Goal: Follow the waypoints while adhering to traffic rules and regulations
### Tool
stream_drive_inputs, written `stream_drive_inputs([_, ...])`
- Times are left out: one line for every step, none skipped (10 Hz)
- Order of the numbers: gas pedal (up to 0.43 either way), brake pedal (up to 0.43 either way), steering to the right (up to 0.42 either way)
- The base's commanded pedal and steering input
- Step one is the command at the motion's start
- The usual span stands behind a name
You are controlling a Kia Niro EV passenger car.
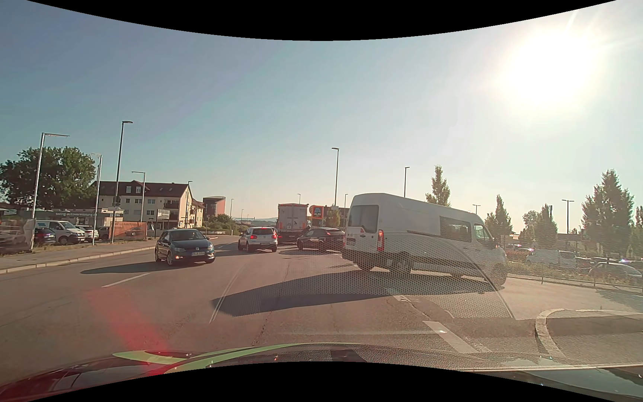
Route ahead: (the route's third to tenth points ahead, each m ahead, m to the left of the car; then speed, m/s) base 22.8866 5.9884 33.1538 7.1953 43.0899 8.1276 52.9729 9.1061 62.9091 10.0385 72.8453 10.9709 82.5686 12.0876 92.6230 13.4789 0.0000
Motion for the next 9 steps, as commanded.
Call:
stream_drive_inputs([0.000, 0.232, -0.019])
stream_drive_inputs([0.000, 0.238, -0.019])
stream_drive_inputs([0.000, 0.232, -0.019])
stream_drive_inputs([0.000, 0.238, -0.019])
stream_drive_inputs([0.000, 0.232, -0.019])
stream_drive_inputs([0.000, 0.232, -0.019])
stream_drive_inputs([0.000, 0.232, -0.019])
stream_drive_inputs([0.000, 0.232, -0.019])
stream_drive_inputs([0.000, 0.232, -0.019])
